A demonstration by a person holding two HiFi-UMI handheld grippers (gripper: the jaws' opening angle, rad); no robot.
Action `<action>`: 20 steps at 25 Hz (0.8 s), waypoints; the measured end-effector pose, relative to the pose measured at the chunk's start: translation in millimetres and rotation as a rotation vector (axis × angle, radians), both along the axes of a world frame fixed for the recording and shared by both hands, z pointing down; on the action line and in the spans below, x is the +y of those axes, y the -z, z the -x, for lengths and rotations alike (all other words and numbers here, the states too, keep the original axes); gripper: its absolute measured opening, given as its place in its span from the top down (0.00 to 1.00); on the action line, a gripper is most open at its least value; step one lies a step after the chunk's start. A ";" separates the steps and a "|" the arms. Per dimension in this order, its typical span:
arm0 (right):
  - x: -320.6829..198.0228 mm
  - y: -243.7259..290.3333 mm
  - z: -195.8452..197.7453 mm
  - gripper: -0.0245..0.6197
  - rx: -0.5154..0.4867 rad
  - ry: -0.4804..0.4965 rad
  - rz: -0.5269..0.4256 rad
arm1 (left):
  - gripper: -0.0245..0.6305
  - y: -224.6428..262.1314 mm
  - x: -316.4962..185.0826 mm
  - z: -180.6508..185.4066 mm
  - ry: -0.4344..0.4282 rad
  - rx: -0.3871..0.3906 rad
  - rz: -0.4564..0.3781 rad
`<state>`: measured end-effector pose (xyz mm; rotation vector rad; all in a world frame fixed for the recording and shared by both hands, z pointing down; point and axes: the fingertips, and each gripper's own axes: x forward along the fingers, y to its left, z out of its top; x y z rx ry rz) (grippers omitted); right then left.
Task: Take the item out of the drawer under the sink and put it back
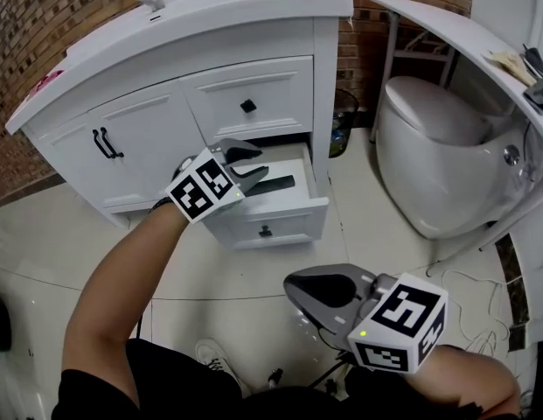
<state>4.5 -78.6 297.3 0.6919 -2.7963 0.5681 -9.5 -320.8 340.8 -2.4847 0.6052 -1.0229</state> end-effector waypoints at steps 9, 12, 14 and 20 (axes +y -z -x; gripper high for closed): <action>-12.2 -2.0 -8.3 0.96 -0.013 -0.009 0.027 | 0.68 -79.3 -57.3 0.6 0.043 -0.140 0.140; -16.4 0.0 -10.8 0.96 -0.028 -0.014 0.036 | 0.68 -98.0 -68.5 2.5 0.074 -0.133 0.209; -18.7 -0.9 -10.7 0.96 -0.030 -0.012 0.042 | 0.67 -113.4 -72.4 3.7 0.065 -0.165 0.244; -25.4 -9.0 -9.6 0.96 -0.019 -0.001 0.067 | 0.65 -154.5 -72.1 4.2 0.001 -0.242 0.370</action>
